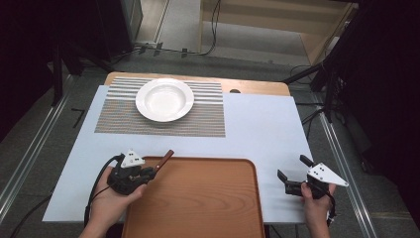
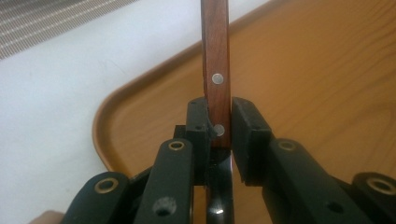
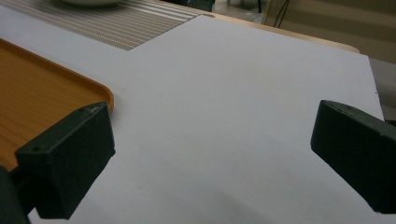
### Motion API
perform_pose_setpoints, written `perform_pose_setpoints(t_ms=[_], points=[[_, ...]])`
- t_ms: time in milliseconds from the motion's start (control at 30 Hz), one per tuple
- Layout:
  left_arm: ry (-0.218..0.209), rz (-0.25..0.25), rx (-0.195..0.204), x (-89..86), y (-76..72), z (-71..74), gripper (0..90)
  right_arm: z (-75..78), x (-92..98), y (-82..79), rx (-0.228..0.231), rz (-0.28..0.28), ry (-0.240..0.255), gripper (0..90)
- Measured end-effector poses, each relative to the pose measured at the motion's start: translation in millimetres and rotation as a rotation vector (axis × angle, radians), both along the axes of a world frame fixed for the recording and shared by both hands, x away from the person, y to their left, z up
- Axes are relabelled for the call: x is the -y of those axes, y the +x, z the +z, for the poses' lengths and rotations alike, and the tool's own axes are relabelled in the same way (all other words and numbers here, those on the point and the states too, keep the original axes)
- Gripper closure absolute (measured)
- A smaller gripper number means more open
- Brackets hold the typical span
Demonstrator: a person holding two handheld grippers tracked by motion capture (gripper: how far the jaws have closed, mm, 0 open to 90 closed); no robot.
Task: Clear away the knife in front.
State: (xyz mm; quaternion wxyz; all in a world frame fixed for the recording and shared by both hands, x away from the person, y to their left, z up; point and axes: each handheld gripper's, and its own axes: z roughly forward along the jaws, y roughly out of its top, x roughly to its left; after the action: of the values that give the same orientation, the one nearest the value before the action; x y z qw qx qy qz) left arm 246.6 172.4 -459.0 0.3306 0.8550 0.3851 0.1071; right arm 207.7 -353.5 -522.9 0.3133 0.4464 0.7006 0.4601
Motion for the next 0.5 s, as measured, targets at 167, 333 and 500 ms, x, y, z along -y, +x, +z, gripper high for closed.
perform_pose_setpoints(t_ms=[167, 333, 500], points=[[-0.005, -0.003, -0.019, 4.0, -7.7, -7.3, 76.3, -0.1, -0.3, 0.1, 0.0, 0.001, -0.001, 0.0], [-0.033, 0.004, -0.043, 7.3, -13.5, -14.1, 76.3, -0.1, -0.3, 0.1, 0.0, 0.001, -0.001, 0.0], [-0.039, 0.003, -0.057, 11.6, -19.5, -19.9, 76.3, -0.1, -0.6, 0.3, 0.0, 0.001, 0.0, 0.0]])
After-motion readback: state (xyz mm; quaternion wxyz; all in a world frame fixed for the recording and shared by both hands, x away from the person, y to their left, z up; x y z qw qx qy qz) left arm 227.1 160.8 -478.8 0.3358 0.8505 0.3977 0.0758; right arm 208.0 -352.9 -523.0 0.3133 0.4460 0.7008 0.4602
